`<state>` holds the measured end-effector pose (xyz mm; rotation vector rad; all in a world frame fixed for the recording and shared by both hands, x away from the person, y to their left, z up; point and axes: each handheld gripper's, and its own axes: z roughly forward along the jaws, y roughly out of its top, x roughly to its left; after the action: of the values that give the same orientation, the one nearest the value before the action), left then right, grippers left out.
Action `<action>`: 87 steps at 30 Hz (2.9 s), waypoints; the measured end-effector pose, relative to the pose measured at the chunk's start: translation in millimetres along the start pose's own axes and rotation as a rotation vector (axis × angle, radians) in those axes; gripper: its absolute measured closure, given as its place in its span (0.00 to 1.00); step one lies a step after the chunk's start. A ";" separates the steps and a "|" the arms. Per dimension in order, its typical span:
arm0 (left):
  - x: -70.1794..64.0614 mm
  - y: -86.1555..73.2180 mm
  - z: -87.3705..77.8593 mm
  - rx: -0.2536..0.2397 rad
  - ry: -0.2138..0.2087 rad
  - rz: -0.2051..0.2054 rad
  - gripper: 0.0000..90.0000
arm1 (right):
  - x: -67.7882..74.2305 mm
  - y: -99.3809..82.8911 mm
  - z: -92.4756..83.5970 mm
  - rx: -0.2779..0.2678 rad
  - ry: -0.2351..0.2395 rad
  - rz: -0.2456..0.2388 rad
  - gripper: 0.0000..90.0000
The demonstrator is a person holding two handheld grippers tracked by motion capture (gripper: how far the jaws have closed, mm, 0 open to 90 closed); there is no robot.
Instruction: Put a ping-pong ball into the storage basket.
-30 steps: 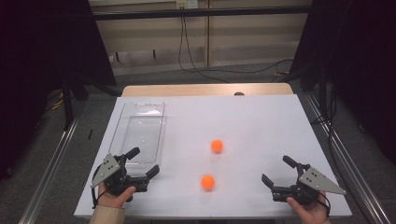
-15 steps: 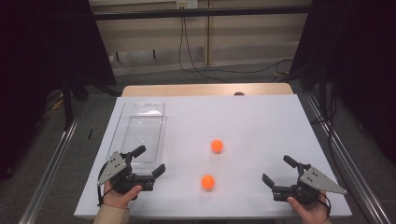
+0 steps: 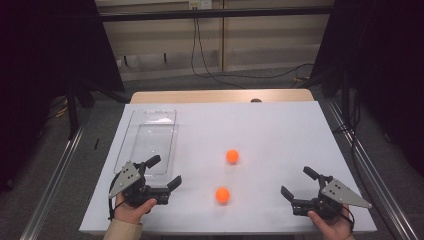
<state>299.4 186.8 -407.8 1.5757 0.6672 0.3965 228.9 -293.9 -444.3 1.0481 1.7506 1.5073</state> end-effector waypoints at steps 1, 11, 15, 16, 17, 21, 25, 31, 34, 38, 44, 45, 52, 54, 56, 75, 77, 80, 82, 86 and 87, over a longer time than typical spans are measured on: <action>-0.5 0.2 0.8 0.002 -0.001 0.004 0.01 | 0.1 0.2 0.1 0.001 0.002 0.001 0.01; -5.1 0.0 6.9 0.014 -0.020 0.012 0.01 | 0.7 1.0 -0.3 -0.002 0.011 0.004 0.01; -5.9 -0.2 8.7 0.016 -0.024 0.015 0.01 | 0.0 0.8 0.0 -0.002 0.009 0.004 0.01; -6.4 0.0 9.1 0.014 -0.026 0.013 0.01 | -0.1 0.8 0.1 -0.001 0.010 0.005 0.01; -7.4 0.5 9.8 0.014 -0.030 0.014 0.01 | 0.0 0.9 0.0 -0.003 0.008 0.004 0.01; -8.7 0.7 11.9 0.017 -0.035 0.020 0.01 | -0.1 0.8 -0.1 -0.003 0.009 0.005 0.01; -9.4 1.2 13.3 0.017 -0.038 0.019 0.01 | 0.0 0.7 -0.1 -0.003 0.008 0.005 0.01; -12.2 1.3 16.8 0.021 -0.049 0.026 0.01 | 0.6 0.8 0.0 -0.002 0.009 0.005 0.01; -12.9 1.4 17.7 0.027 -0.052 0.026 0.01 | 1.1 0.8 0.3 -0.002 0.011 0.005 0.01; -14.5 1.6 20.2 0.028 -0.057 0.024 0.01 | 1.1 0.6 0.5 -0.002 0.012 0.006 0.01; -16.5 1.1 24.6 0.043 -0.068 0.035 0.01 | 0.6 0.8 -0.1 -0.004 0.009 0.005 0.01; -17.0 0.7 25.5 0.045 -0.070 0.033 0.01 | 0.5 0.7 0.0 -0.003 0.009 0.005 0.01; -20.5 0.0 31.0 0.056 -0.083 0.039 0.01 | 1.0 1.0 -0.2 -0.004 0.011 0.002 0.01; -21.5 -0.6 33.9 0.064 -0.087 0.047 0.01 | 1.0 1.0 -0.1 -0.004 0.010 0.003 0.01; -22.6 -1.3 36.4 0.067 -0.090 0.045 0.01 | 0.7 0.9 0.0 -0.003 0.010 0.003 0.01; -27.6 -3.5 49.6 0.098 -0.113 0.047 0.01 | 0.8 1.2 -0.1 -0.002 0.011 -0.003 0.01; -28.0 -3.6 51.1 0.111 -0.112 0.045 0.01 | 0.9 1.2 -0.1 -0.002 0.011 -0.002 0.01; -28.3 -3.9 52.7 0.121 -0.117 0.045 0.01 | 0.7 1.2 0.0 -0.003 0.012 -0.004 0.01; -29.5 -4.2 54.6 0.125 -0.120 0.046 0.01 | 0.7 1.2 0.0 -0.003 0.011 -0.004 0.01; -31.7 -5.4 57.3 0.144 -0.140 0.047 0.01 | 0.7 1.0 0.1 -0.002 0.011 -0.005 0.02; -31.9 -5.8 58.3 0.150 -0.142 0.053 0.01 | 0.8 1.1 0.1 -0.002 0.010 -0.005 0.02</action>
<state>309.6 121.4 -416.5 1.7488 0.5570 0.2760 228.8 -293.1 -443.2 1.0366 1.7573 1.5132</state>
